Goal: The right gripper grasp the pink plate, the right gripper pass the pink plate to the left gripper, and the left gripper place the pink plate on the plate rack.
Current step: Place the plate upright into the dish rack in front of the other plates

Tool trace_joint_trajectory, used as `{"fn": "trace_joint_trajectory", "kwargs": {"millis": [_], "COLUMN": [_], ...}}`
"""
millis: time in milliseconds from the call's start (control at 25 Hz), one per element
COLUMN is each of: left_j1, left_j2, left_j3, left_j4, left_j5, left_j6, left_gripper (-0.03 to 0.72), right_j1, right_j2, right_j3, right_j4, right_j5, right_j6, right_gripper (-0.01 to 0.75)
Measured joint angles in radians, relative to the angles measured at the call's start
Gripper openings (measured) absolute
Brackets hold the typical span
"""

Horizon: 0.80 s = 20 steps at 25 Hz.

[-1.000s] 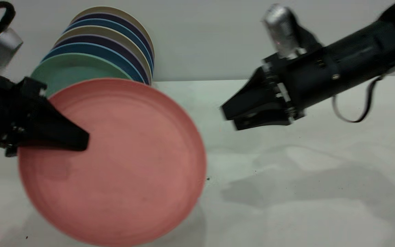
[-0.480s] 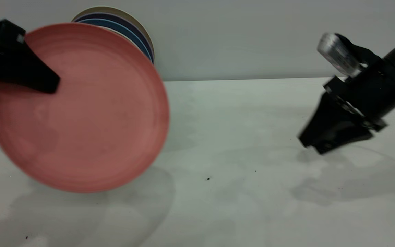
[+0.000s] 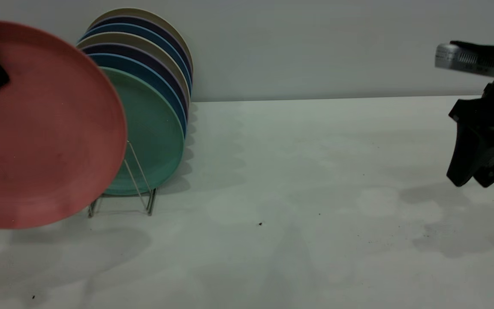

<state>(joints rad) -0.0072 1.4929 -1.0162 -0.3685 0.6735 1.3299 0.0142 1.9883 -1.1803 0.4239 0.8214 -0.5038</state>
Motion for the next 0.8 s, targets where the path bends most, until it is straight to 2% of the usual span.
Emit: {"fn": "trace_joint_trajectory", "kwargs": {"millis": [200,360,640,800], "left_j1": [0.000,0.000,0.000,0.000], "left_j2": [0.001,0.017,0.028,0.033], "left_j3": [0.000,-0.001,-0.001,-0.001], "left_j4": [-0.132,-0.237,-0.338,-0.351], "left_j5": [-0.016,-0.071,-0.242,-0.271], "left_j6": [0.407,0.614,0.711,0.720], "left_gripper": [0.131,0.131,0.131,0.131], "right_j1": [0.000,0.000,0.000,0.000], "right_j2": [-0.007,-0.007,-0.007,-0.007], "right_j3": [0.000,0.000,0.000,0.000], "right_j4": [-0.006,-0.008,-0.008,-0.008], "right_j5": [-0.004,-0.003,-0.003,-0.002], "right_j6": [0.007,0.007,0.015,0.015], "right_gripper": [0.413,0.413,0.413,0.413]}}
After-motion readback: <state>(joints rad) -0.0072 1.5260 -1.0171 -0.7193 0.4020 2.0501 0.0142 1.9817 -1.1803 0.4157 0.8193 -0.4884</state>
